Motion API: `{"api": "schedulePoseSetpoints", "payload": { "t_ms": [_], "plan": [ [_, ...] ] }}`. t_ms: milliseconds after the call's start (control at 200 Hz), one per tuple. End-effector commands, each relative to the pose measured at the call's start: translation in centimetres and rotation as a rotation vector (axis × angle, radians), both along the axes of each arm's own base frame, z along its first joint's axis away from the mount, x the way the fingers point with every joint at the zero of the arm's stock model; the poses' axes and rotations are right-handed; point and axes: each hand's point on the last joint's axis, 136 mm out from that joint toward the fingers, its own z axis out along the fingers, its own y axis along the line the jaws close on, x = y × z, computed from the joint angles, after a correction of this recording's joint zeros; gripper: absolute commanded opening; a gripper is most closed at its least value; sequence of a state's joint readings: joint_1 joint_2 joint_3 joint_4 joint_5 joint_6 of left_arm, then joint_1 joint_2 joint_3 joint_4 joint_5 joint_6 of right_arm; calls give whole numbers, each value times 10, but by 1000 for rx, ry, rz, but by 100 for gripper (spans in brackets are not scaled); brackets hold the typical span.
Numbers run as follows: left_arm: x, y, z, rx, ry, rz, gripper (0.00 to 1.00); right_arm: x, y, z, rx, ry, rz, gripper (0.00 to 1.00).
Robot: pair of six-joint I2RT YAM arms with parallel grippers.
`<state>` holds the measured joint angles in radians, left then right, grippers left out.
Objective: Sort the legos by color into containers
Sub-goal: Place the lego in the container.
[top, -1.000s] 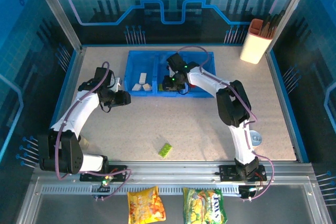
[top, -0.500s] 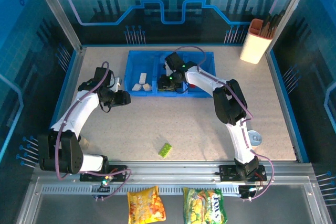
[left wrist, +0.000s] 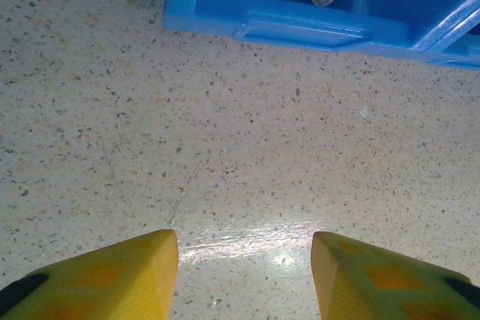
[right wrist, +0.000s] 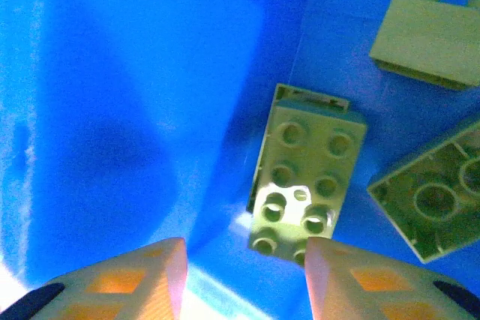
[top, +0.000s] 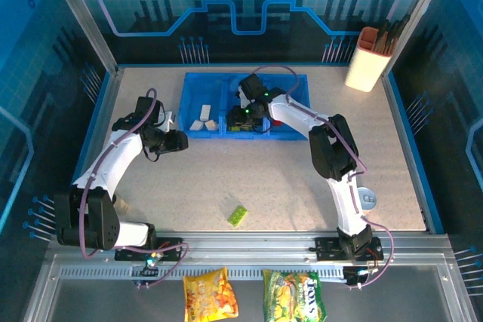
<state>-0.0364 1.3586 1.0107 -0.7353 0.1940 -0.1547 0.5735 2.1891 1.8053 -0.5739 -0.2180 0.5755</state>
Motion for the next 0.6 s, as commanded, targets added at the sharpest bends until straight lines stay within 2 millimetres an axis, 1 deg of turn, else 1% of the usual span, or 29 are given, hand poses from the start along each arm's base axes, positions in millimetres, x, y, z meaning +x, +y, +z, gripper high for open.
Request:
{"api": "schedulePoseSetpoints", "payload": {
  "t_ms": [0,165,255,430,595],
  "plan": [
    [-4,-6,2,-44,11,-13,52,-3,-3,41,54,-56,0,47],
    [-9,-13,1,-56,35,-25,54,-16,-10,58,66,-77,-3,48],
    [-13,-17,-1,-19,43,-44,54,-26,-13,67,72,-87,-1,48],
    [-22,-38,1,21,58,-108,55,-46,-24,81,62,-112,-4,48],
    [-35,-59,2,44,80,-164,55,-64,-39,93,50,-141,-18,49]
  ]
}}
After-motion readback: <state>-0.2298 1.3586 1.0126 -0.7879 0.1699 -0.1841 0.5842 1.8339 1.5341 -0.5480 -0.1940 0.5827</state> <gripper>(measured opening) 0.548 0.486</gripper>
